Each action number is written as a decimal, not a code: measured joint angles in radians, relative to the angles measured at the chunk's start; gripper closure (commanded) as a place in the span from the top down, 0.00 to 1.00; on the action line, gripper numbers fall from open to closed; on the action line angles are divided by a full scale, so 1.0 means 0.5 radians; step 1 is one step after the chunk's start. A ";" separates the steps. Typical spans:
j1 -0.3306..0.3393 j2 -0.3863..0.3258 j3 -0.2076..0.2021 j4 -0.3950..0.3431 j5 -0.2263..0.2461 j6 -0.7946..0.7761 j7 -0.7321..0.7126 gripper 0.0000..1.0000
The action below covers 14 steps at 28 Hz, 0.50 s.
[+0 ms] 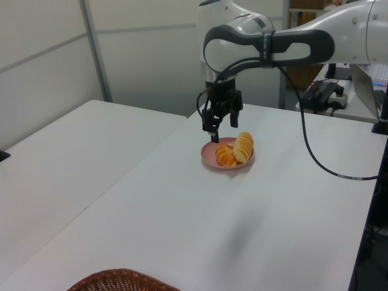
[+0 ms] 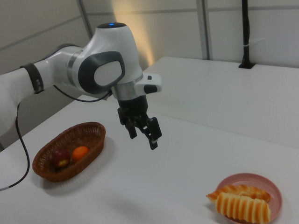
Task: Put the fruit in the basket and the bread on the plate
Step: 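Open the gripper and raise it above the plate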
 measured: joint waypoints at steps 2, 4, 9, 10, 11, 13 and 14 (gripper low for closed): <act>0.000 0.000 -0.003 0.007 0.000 -0.004 0.000 1.00; 0.000 0.000 -0.004 0.012 0.000 -0.009 0.000 1.00; 0.000 0.000 -0.004 0.021 0.000 -0.041 0.000 1.00; 0.000 0.000 -0.004 0.021 0.000 -0.042 0.000 1.00; 0.000 0.000 -0.004 0.021 0.000 -0.042 0.000 1.00; 0.000 0.000 -0.005 0.021 0.000 -0.042 0.000 1.00; 0.000 0.000 -0.005 0.021 0.000 -0.042 0.000 1.00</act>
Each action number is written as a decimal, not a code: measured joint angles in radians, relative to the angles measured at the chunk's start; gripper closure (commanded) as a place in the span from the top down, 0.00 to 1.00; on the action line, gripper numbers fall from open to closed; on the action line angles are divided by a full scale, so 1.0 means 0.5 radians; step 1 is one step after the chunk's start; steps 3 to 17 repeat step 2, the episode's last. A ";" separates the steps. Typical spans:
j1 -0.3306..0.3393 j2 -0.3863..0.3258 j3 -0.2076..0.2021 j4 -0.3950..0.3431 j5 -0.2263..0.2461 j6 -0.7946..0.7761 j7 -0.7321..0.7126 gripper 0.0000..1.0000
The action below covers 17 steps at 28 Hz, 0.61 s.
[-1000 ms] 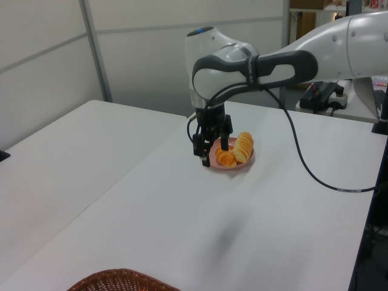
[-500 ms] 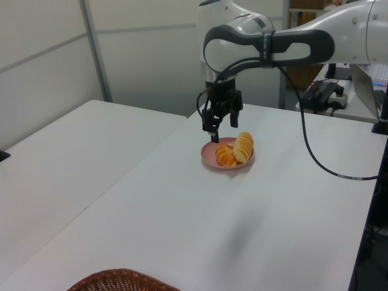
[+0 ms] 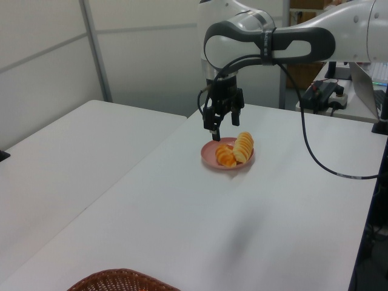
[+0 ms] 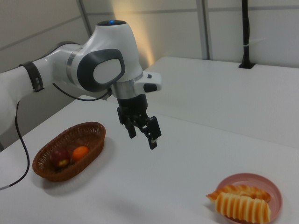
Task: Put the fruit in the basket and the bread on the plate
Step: 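Open the gripper and raise it above the plate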
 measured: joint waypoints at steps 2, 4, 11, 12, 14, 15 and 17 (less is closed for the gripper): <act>-0.001 0.000 0.000 0.000 0.000 0.000 0.000 1.00; -0.001 0.000 0.000 0.000 0.000 0.000 0.000 1.00; -0.001 0.000 0.000 0.000 0.000 0.000 0.000 1.00; -0.001 0.000 0.000 0.000 0.000 0.000 0.000 1.00; -0.001 0.000 0.000 0.000 0.000 0.000 0.000 1.00; -0.001 0.000 0.000 0.000 0.000 0.000 0.000 1.00; -0.001 0.000 0.000 0.000 0.000 0.000 0.000 1.00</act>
